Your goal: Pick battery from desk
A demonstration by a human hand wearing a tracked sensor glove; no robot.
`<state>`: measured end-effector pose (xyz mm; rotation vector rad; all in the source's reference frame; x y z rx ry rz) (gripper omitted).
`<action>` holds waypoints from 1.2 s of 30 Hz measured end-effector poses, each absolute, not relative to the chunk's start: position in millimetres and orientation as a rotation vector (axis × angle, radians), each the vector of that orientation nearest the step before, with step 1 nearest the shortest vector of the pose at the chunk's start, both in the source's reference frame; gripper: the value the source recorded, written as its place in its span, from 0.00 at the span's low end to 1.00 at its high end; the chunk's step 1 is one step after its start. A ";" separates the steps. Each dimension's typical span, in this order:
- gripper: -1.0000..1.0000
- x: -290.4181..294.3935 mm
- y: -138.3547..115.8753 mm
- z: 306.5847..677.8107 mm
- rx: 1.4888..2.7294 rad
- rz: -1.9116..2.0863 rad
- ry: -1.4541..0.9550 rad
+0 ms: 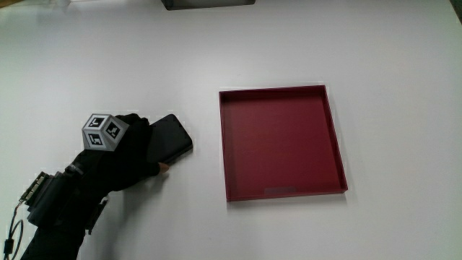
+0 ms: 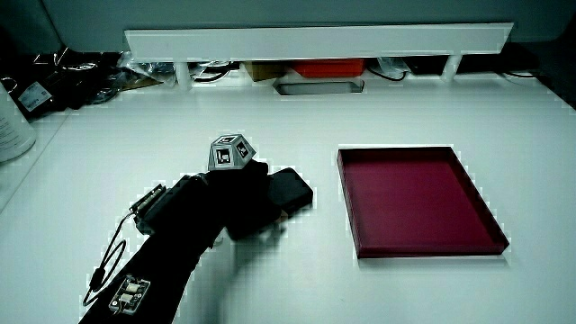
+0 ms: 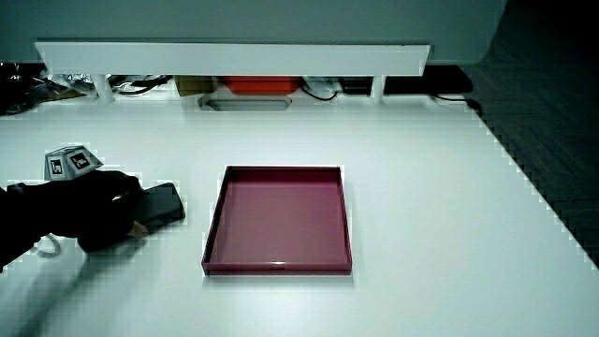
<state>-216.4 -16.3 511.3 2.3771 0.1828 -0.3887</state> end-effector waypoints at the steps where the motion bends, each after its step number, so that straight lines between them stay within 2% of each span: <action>1: 0.61 -214.4 -16.1 508.9 2.381 -0.386 0.178; 15: 1.00 -209.3 -12.7 513.3 2.414 -0.396 0.132; 25: 1.00 -213.7 -2.4 513.2 2.521 -0.478 0.141; 29: 1.00 -214.5 -7.1 504.4 2.496 -0.570 0.109; 31: 1.00 -208.7 -11.1 499.0 2.535 -0.605 0.187; 32: 1.00 -206.8 -12.8 501.7 2.490 -0.668 0.154; 36: 1.00 -178.5 -22.3 493.8 2.606 -0.717 0.447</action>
